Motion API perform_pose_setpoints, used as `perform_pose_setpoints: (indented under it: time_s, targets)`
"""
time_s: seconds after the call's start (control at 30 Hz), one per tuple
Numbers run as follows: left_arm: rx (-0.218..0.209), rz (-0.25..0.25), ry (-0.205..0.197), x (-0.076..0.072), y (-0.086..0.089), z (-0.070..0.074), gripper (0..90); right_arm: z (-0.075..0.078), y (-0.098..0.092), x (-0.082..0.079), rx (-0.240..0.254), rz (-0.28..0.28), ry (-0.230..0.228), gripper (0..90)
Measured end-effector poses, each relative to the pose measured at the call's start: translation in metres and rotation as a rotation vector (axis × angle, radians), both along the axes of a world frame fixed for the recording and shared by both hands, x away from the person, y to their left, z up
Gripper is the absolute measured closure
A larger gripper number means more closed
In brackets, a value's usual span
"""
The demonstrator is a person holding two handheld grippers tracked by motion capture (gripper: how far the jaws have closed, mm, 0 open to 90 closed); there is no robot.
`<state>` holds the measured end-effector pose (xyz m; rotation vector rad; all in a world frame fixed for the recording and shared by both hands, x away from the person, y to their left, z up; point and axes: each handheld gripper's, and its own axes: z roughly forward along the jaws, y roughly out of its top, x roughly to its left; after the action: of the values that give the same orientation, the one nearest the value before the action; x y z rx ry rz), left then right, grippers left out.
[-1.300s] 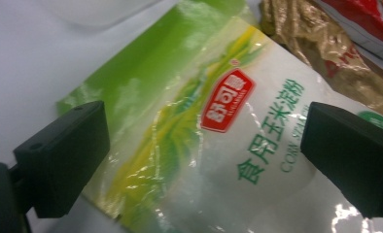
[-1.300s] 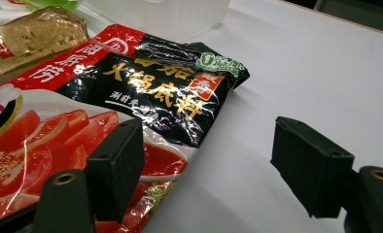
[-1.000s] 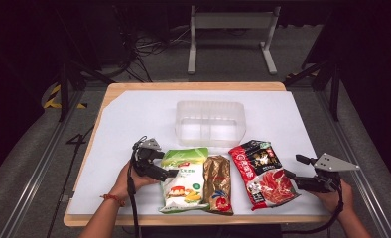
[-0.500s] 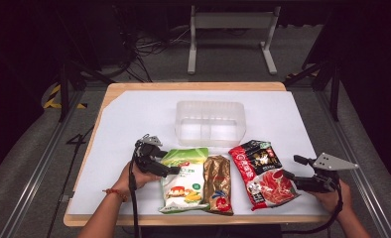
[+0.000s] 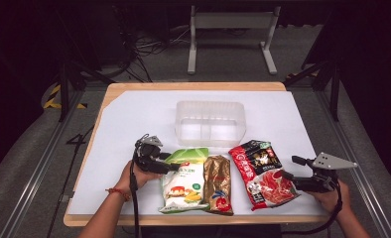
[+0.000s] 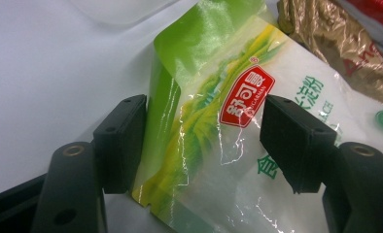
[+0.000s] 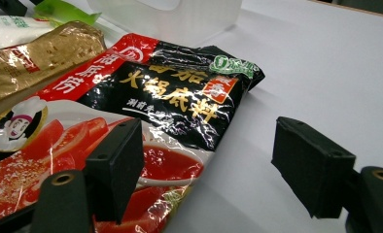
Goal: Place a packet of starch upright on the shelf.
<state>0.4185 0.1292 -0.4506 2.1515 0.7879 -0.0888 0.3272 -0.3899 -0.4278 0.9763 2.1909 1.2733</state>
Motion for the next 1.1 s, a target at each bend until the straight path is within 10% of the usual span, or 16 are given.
perform_pose_setpoints:
  time_s: [0.07, 0.27, 0.5, 0.73, 1.1]
  targets:
    - [-0.005, -0.011, 0.005, 0.000, -0.003, 0.000, 23.6, 0.000, 0.001, 0.001, 0.010, 0.004, 0.005, 27.9]
    - [-0.052, -0.027, 0.026, 0.004, -0.001, -0.002, 37.4, 0.000, 0.001, 0.002, 0.027, 0.016, 0.011, 28.1]
    - [-0.041, 0.014, 0.008, 0.007, -0.016, -0.002, 32.7, -0.001, 0.001, 0.001, 0.027, 0.023, 0.019, 28.0]
    - [0.059, 0.091, -0.109, -0.001, -0.021, -0.001, 59.4, 0.000, 0.001, 0.003, 0.036, 0.026, 0.022, 28.0]
    - [0.011, 0.110, -0.106, 0.001, -0.010, -0.002, 84.9, 0.001, 0.001, 0.005, 0.035, 0.016, 0.022, 27.8]
